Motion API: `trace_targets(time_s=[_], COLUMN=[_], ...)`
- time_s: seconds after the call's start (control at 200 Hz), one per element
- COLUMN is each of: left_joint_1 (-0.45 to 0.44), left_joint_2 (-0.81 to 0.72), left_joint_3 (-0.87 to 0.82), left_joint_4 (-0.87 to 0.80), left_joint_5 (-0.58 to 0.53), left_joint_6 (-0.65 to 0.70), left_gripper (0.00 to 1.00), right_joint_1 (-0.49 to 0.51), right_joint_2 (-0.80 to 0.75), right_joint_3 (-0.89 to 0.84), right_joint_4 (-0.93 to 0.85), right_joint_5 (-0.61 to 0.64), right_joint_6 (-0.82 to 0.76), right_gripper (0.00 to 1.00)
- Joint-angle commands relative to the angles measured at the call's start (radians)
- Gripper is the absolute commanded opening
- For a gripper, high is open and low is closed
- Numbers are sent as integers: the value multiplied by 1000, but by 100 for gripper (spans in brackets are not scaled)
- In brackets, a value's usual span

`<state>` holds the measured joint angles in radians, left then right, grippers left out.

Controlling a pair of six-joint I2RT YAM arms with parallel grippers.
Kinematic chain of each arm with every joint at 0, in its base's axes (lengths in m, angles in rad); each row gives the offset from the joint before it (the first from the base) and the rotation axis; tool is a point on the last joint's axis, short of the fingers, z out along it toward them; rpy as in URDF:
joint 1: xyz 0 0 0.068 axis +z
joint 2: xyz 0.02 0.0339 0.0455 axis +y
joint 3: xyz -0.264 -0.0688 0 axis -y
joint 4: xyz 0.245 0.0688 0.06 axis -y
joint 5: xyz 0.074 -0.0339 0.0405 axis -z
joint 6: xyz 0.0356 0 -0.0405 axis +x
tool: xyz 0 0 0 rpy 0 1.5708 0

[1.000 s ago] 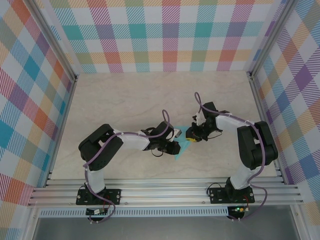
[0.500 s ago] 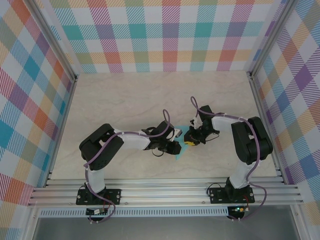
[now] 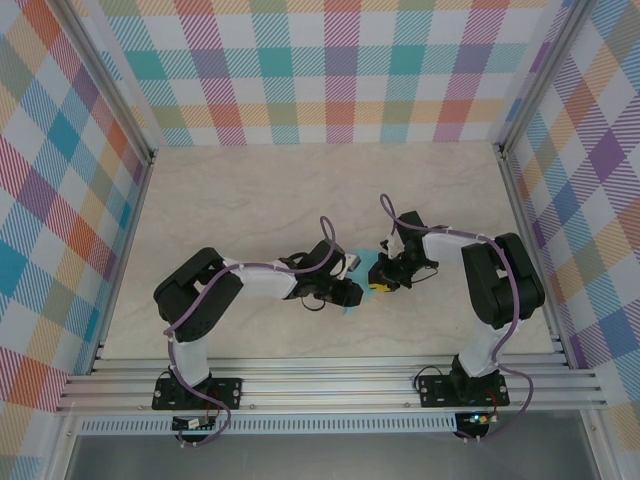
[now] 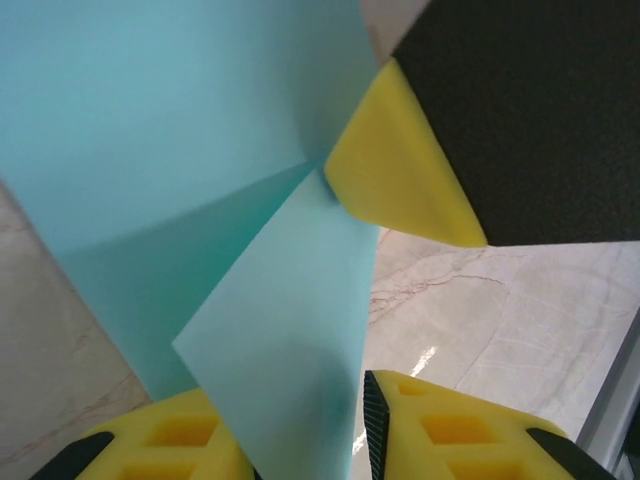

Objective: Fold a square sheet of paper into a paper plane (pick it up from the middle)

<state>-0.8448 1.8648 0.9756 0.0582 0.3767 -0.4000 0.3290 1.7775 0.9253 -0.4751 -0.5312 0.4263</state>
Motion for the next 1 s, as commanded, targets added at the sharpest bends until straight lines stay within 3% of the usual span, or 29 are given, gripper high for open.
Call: trace_targets(time_s=[0.0, 0.055, 0.555, 0.665, 0.83, 0.995], left_joint_1=[21, 24, 46, 51, 56, 61], left_joint_2=[-32, -30, -57, -51, -35, -29], left_joint_3=[-21, -21, -22, -18, -2, 5], left_joint_4=[1, 10, 19, 35, 39, 40], left_joint_5=[-40, -34, -50, -46, -38, -34], left_joint_6=[-17, -24, -52, -60, -68, -71], left_gripper=[34, 39, 44, 42, 30, 29], right_joint_1=[0, 1, 1, 0, 1, 1], right_joint_2=[11, 11, 22, 19, 18, 13], right_joint_3=[9, 10, 27, 29, 35, 35], right_joint_4=[-17, -17, -22, -24, -32, -37], right_joint_5=[8, 10, 5, 5, 5, 10], right_joint_6=[-22, -23, -26, -27, -31, -34], right_gripper=[16, 16, 16, 16, 16, 16])
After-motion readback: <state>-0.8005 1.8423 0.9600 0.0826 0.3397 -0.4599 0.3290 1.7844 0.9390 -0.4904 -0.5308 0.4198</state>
